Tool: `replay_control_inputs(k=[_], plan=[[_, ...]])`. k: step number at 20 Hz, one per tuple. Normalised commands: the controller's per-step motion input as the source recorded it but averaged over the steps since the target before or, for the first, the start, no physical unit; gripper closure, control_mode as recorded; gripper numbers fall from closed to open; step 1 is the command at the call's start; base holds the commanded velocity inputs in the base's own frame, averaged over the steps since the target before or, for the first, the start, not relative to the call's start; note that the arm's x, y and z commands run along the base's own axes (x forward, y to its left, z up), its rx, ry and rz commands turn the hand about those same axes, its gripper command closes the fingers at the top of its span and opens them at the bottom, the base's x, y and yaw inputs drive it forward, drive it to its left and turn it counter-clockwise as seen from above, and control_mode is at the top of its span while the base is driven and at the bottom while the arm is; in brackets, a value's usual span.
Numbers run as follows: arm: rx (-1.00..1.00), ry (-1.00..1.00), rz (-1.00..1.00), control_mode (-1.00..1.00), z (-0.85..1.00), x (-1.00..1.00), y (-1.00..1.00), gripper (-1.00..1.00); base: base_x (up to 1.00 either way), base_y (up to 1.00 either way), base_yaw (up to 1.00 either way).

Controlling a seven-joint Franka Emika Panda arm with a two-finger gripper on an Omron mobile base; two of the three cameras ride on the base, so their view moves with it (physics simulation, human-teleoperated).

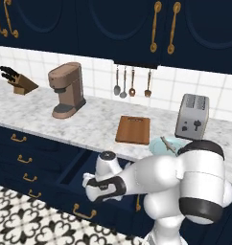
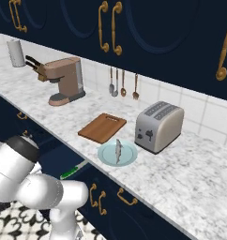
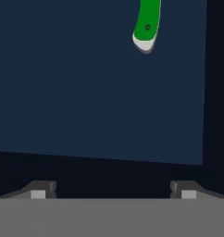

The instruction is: Pick up the knife from the drawer and place it on the cutting board. Then place the meat from the plate to the cutting board.

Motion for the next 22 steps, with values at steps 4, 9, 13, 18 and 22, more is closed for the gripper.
replay_control_inputs(k=[4, 9, 13, 18, 22], plan=[[0.05, 0.12, 0.00, -1.00, -0.29, -0.87, 0.44, -1.00, 0.00, 0.00, 0.00], [0.05, 0.05, 0.00, -1.00, 0.00, -0.70, 0.28, -1.00, 0.00, 0.00, 0.00], [0.00, 0.00, 0.00, -1.00, 0.45, -0.20, 0.09, -1.00, 0.00, 0.00, 0.00], [0.00, 0.05, -0.01, -1.00, 0.46, 0.53, -0.01, -1.00, 0.00, 0.00, 0.00], [0.00, -0.01, 0.00, -1.00, -0.05, 0.36, -0.48, -1.00, 0.00, 0.00, 0.00]])
